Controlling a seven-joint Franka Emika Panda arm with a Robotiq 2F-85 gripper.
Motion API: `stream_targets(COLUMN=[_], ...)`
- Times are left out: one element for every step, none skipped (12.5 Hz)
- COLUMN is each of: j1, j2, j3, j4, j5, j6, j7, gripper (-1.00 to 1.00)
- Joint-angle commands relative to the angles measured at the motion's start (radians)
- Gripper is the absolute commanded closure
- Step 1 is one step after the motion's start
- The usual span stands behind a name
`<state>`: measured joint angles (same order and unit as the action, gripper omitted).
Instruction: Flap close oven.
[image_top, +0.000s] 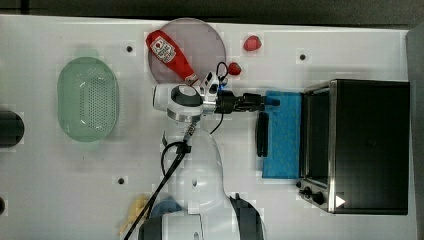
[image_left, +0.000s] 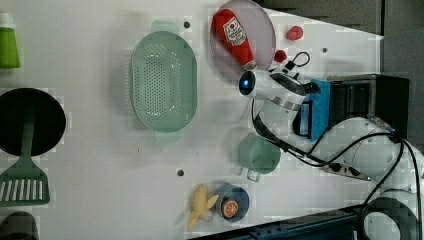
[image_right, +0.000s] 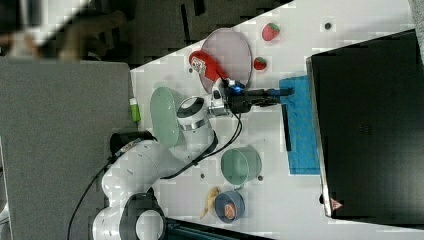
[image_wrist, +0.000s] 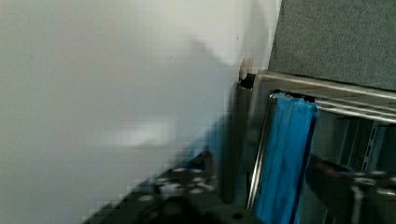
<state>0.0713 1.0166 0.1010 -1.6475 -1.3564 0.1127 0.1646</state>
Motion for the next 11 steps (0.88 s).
stream_targets(j1=[-0.017,-0.026,-0.031,-0.033,-0.037,-0.046,-0.057,-0.073,-0.094,-0.120,-0.150], j2=[-0.012,-0.012,-0.015,-0.022,-0.034,-0.053,-0.079,-0.116,-0.158,-0.207,-0.256], j3=[-0.011,-0.014,-0.011,-0.011,-0.011,-0.011,-0.012,-0.013,-0.014,-0.015,-0.016], j4=[0.028,0.024,0.023,0.021,0.018,0.013,0.003,-0.013,-0.035,-0.062,-0.090], j5=[-0.005,-0.005,-0.002,0.007,0.024,0.048,0.078,0.117,0.157,0.198,0.246], j6=[-0.012,0.005,0.020,0.019,0.028,0.049,0.071,0.106,0.152,0.202,0.261], j7=[0.056,0.050,0.056,0.058,0.056,0.043,0.023,-0.002,-0.046,-0.093,-0.142], gripper=[0.29,0.52,0.57,0.57,0.57,0.57,0.57,0.57,0.57,0.57,0.57])
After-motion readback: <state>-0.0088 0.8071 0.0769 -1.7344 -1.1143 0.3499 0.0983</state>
